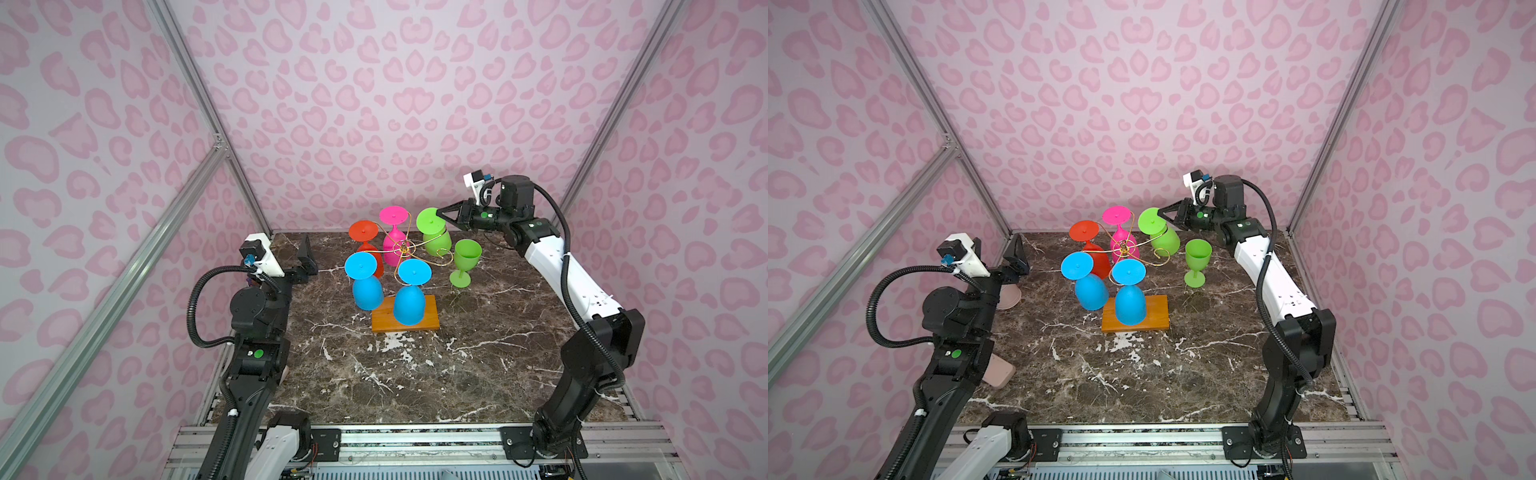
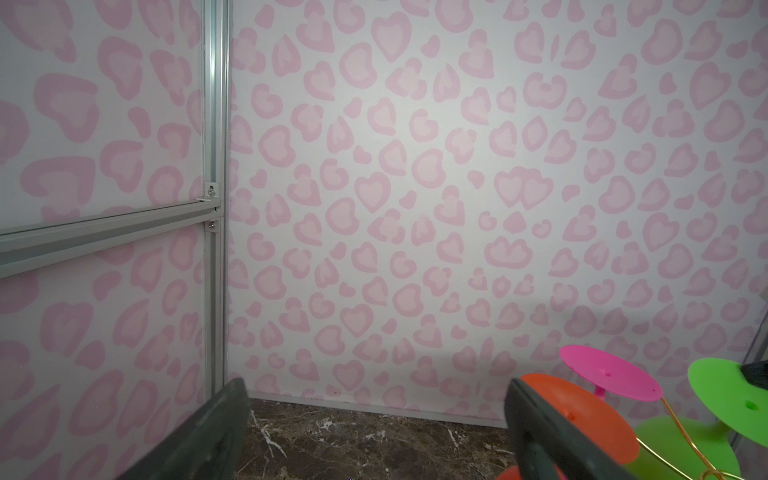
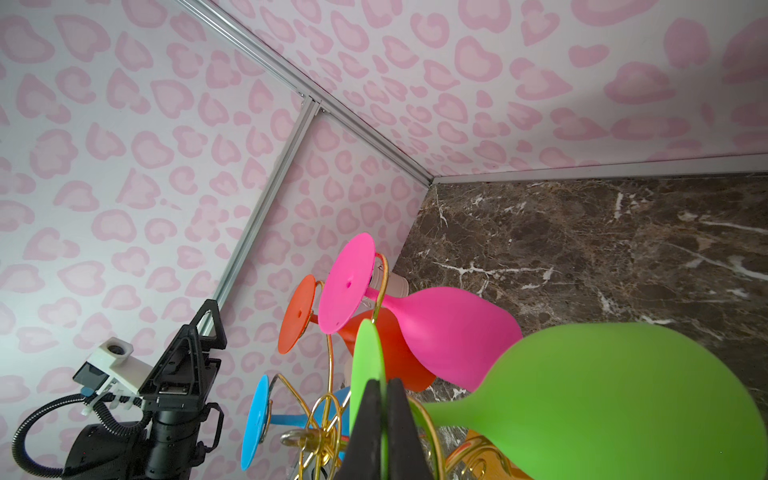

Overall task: Take the wine glass off the wine glass rack
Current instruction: 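Close the right gripper on the green glass foot and pull it outward, then lift the green glass by its foot up off the rack with the right gripper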

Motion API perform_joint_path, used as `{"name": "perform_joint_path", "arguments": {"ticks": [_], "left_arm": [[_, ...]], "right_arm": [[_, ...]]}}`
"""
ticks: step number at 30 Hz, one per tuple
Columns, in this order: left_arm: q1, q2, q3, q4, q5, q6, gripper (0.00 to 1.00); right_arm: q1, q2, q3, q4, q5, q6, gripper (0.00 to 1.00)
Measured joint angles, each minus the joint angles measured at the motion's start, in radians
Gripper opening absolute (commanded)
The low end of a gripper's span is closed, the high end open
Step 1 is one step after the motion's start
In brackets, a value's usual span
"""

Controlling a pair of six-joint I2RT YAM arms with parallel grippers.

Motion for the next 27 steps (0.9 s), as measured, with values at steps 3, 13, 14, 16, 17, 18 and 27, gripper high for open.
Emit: {"name": "perform_joint_path", "arguments": {"ticks": [3, 13, 14, 16, 17, 18, 27], "left_arm": [[0.000, 0.000, 0.000, 0.000, 0.000, 0.000, 0.97], [0.001, 0.000, 0.000, 0.000, 0.000, 0.000, 0.97], [0.001, 0.000, 0.000, 0.000, 0.000, 0.000, 0.97], [0.001, 0.000, 0.000, 0.000, 0.000, 0.000, 0.97], [0.001, 0.000, 0.000, 0.000, 0.000, 0.000, 0.97], [0.001, 0.000, 0.000, 0.000, 0.000, 0.000, 0.97], [0.001, 0.000, 0.000, 0.000, 0.000, 0.000, 0.97]], "right_arm": [[-0.007, -0.008, -0.030, 0.046, -0.010, 0.043, 0.00], [-0.019, -0.030, -0.052, 0.118, -0.018, 0.114, 0.00], [-0.021, -0.031, -0.054, 0.124, -0.020, 0.117, 0.00], [-0.025, -0.032, -0.060, 0.132, -0.023, 0.133, 0.00], [-0.027, -0.033, -0.063, 0.136, -0.024, 0.134, 0.00], [-0.028, -0.034, -0.067, 0.138, -0.023, 0.136, 0.00], [-0.037, -0.068, -0.102, 0.158, -0.024, 0.149, 0.00]]}}
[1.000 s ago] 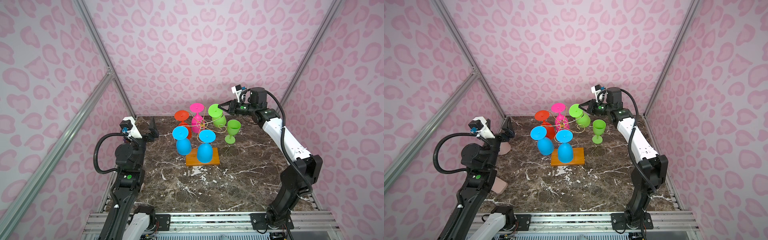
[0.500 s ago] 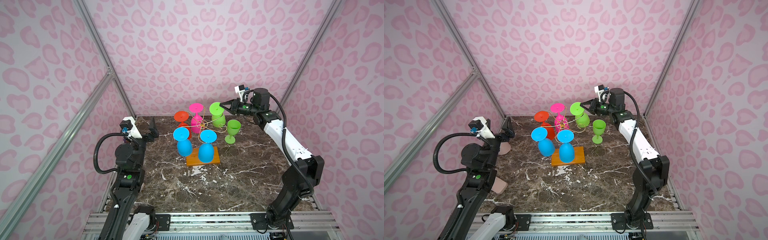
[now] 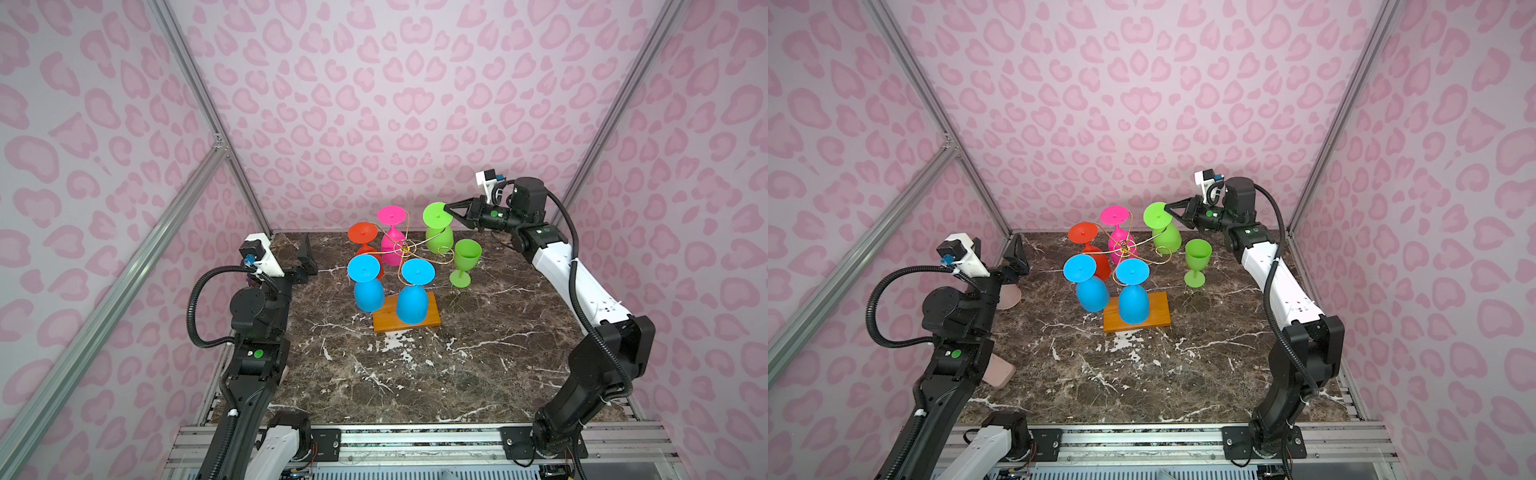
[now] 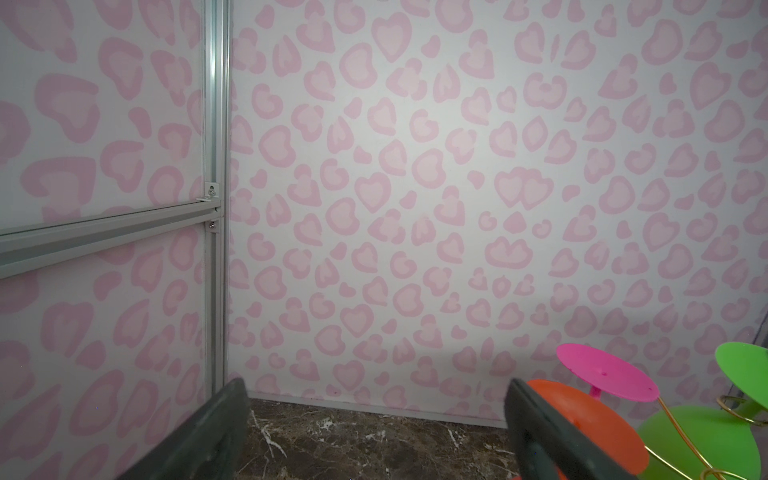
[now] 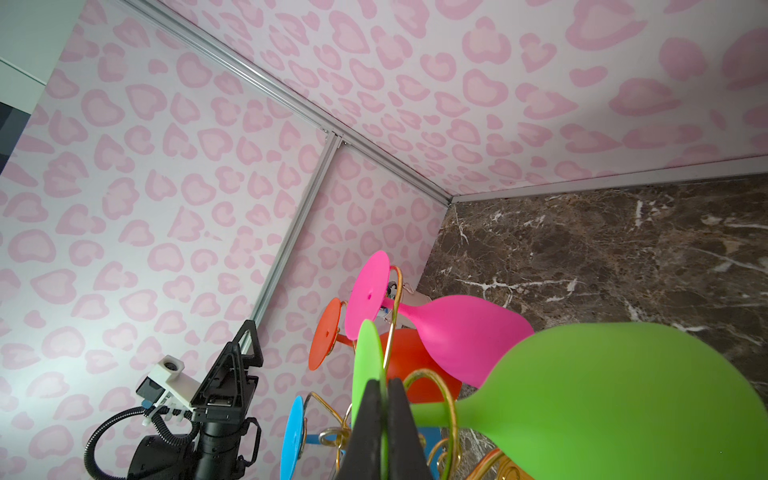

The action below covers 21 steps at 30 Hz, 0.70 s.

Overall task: Take the wine glass off the wine glass rack
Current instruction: 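Lift the green glass by its foot up off the rack with the right gripper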

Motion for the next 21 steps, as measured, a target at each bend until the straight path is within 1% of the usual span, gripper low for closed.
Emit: {"name": "perform_joint_path", "arguments": {"ticks": [11, 21], "left_arm": [[0.000, 0.000, 0.000, 0.000, 0.000, 0.000, 0.97], [0.002, -0.002, 0.000, -0.001, 0.000, 0.000, 0.97]], "right_arm": [[-0.003, -0.050, -0.060, 0.024, 0.001, 0.010, 0.00], [0.021, -0.094, -0.091, 0.037, 0.000, 0.004, 0.00]]}}
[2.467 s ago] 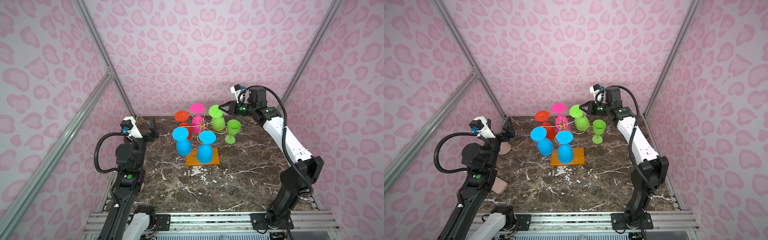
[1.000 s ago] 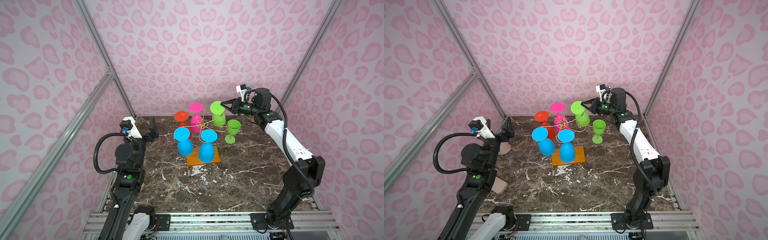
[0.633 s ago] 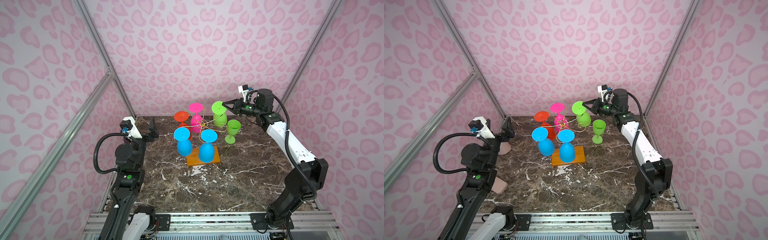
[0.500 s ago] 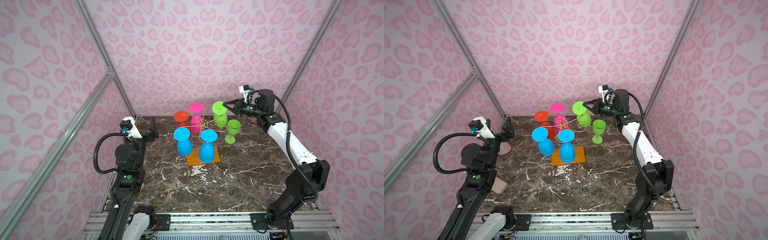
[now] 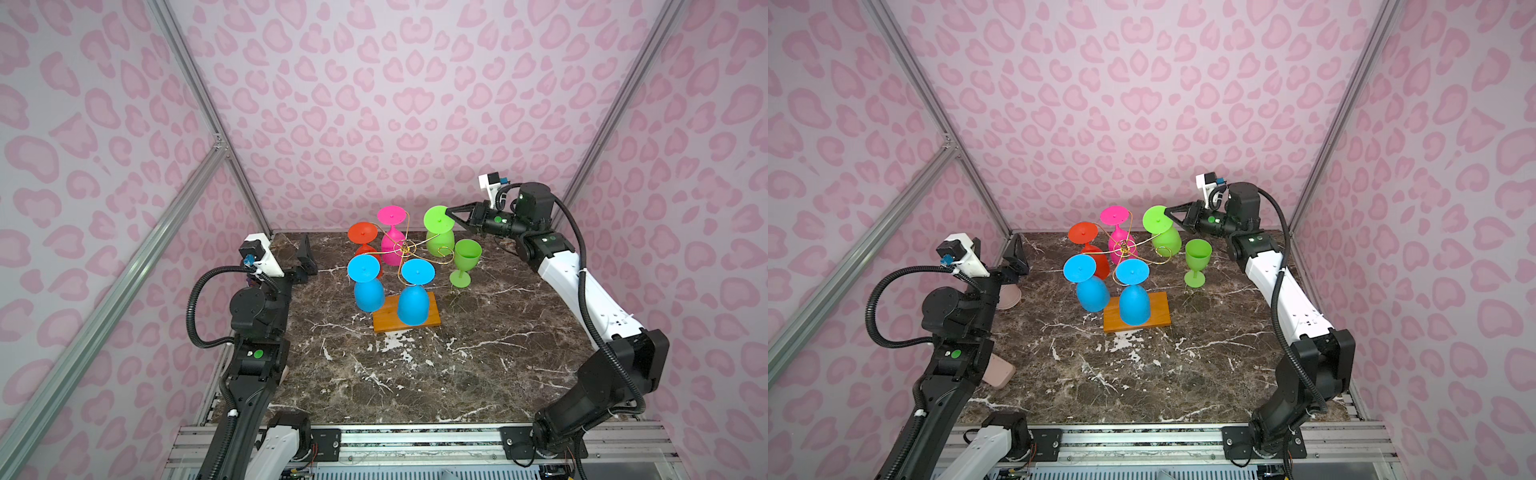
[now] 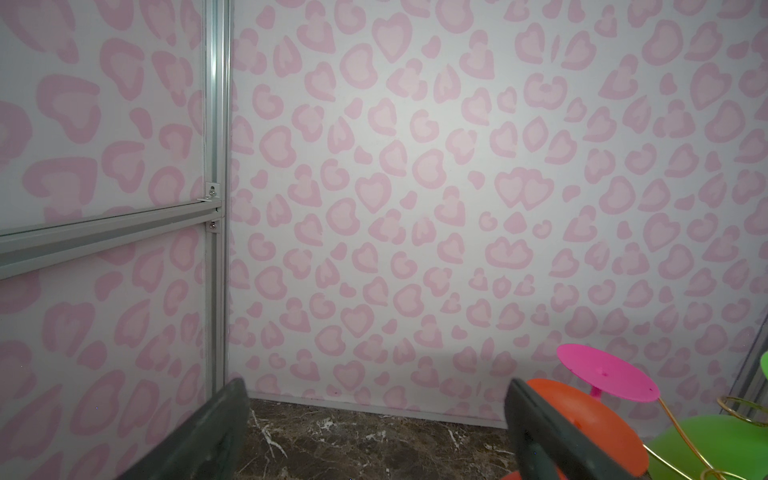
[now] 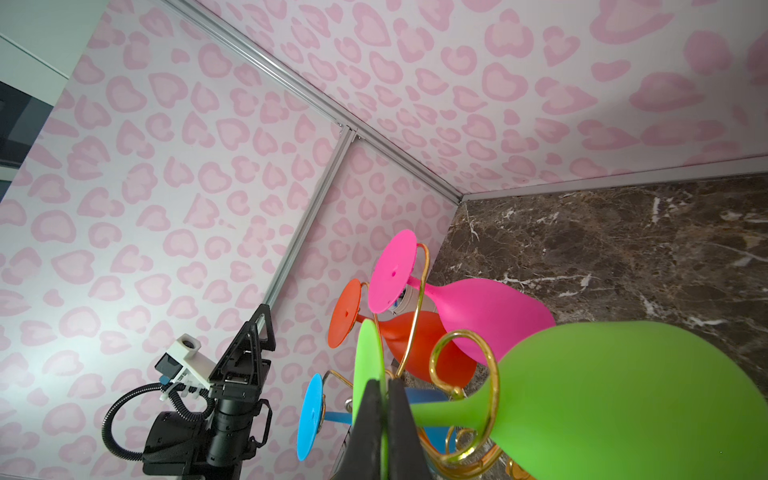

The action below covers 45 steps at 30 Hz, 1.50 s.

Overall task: Take the wine glass off the wine glass rack
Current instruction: 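Lift the green glass by its foot up off the rack with the right gripper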

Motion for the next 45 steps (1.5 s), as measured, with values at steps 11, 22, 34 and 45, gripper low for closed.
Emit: {"name": "perform_joint_path", "arguments": {"ticks": [11, 22, 34, 45], "left_arm": [[0.000, -0.006, 0.000, 0.000, 0.000, 0.000, 0.97], [0.000, -0.011, 0.000, 0.000, 0.000, 0.000, 0.97], [0.000, -0.012, 0.000, 0.000, -0.001, 0.000, 0.97], [0.002, -0.019, 0.000, -0.002, -0.002, 0.000, 0.97]], "right_arm": [[0.061, 0.007, 0.008, 0.000, 0.014, -0.013, 0.00], [0.091, 0.082, 0.098, 0.003, 0.039, -0.013, 0.00], [0.067, 0.173, 0.204, 0.012, 0.063, -0.001, 0.00], [-0.034, 0.152, 0.191, 0.105, 0.086, 0.066, 0.00]]}}
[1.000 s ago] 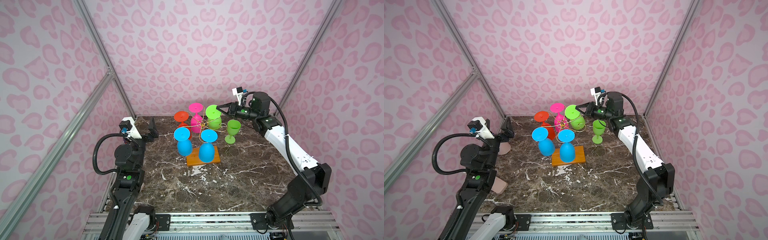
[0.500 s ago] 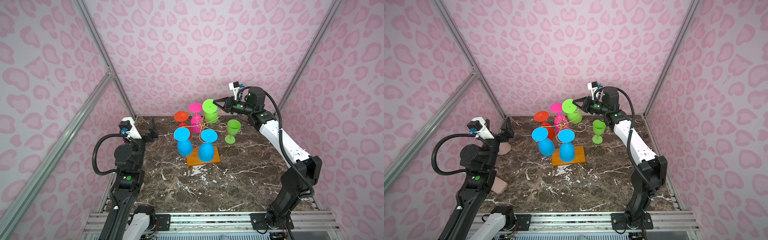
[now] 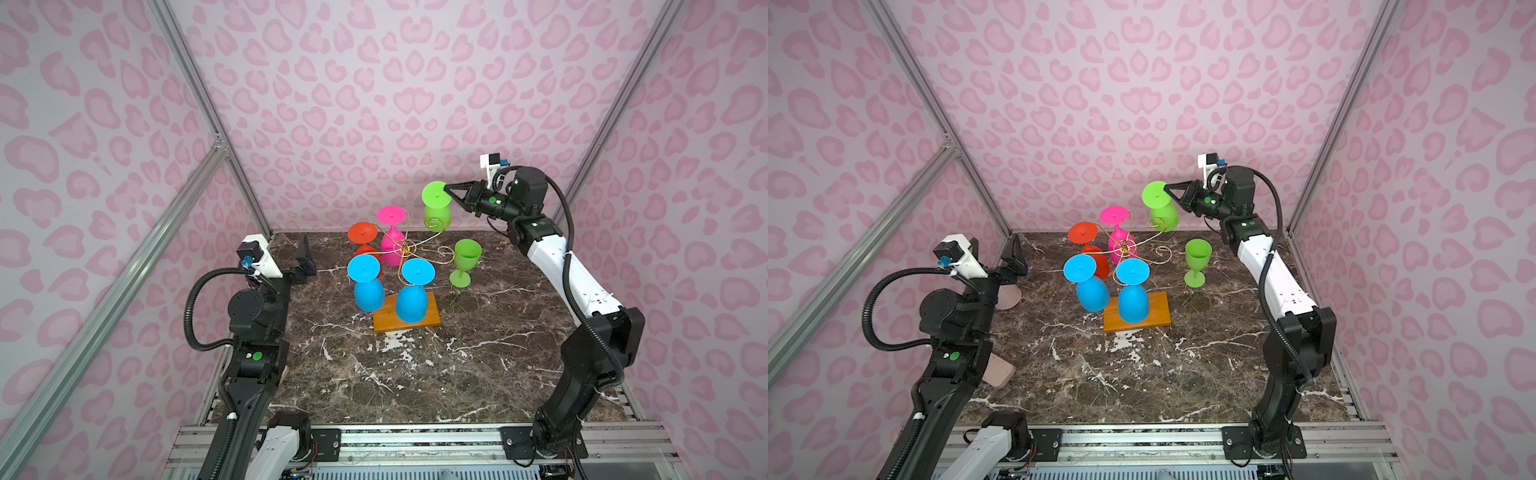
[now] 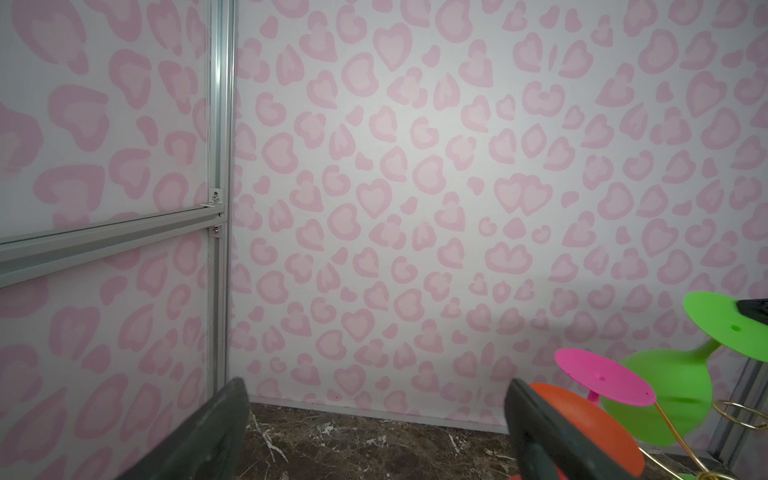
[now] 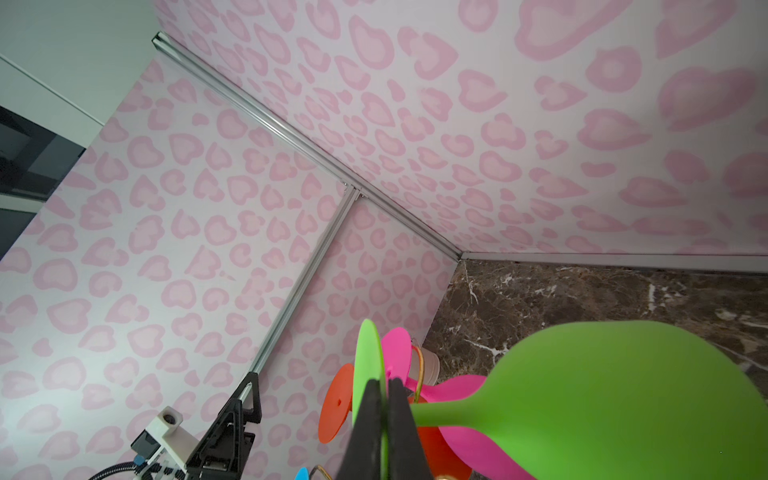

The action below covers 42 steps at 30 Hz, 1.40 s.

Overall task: Take the wine glass off the wine glass rack
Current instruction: 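Lift the green glass by its foot up off the rack with the right gripper, then grasp the green glass foot with the left gripper beside the right gripper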

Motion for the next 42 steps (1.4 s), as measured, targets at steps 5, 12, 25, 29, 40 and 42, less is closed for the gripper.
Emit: {"name": "perform_joint_path", "arguments": {"ticks": [5, 12, 25, 29, 40, 42], "left_arm": [[0.001, -0.011, 0.037, -0.028, 0.036, -0.035, 1.00], [0.001, 0.011, 0.198, -0.058, 0.262, -0.193, 0.91], [-0.041, 0.285, 0.513, -0.047, 0.796, -0.497, 0.78], [-0.098, 0.348, 0.590, -0.047, 0.888, -0.526, 0.76], [-0.177, 0.443, 0.648, -0.047, 0.961, -0.583, 0.72], [-0.187, 0.452, 0.652, -0.047, 0.966, -0.589, 0.71]], "right_arm": [[-0.046, -0.121, -0.043, -0.002, 0.043, -0.035, 0.00], [-0.040, -0.294, -0.041, -0.077, 0.108, -0.188, 0.00], [0.099, -0.362, 0.003, -0.134, 0.126, -0.391, 0.00], [0.153, -0.335, 0.026, -0.120, 0.106, -0.430, 0.00], [0.273, -0.273, 0.089, -0.097, 0.059, -0.518, 0.00], [0.290, -0.267, 0.095, -0.095, 0.051, -0.526, 0.00]]}}
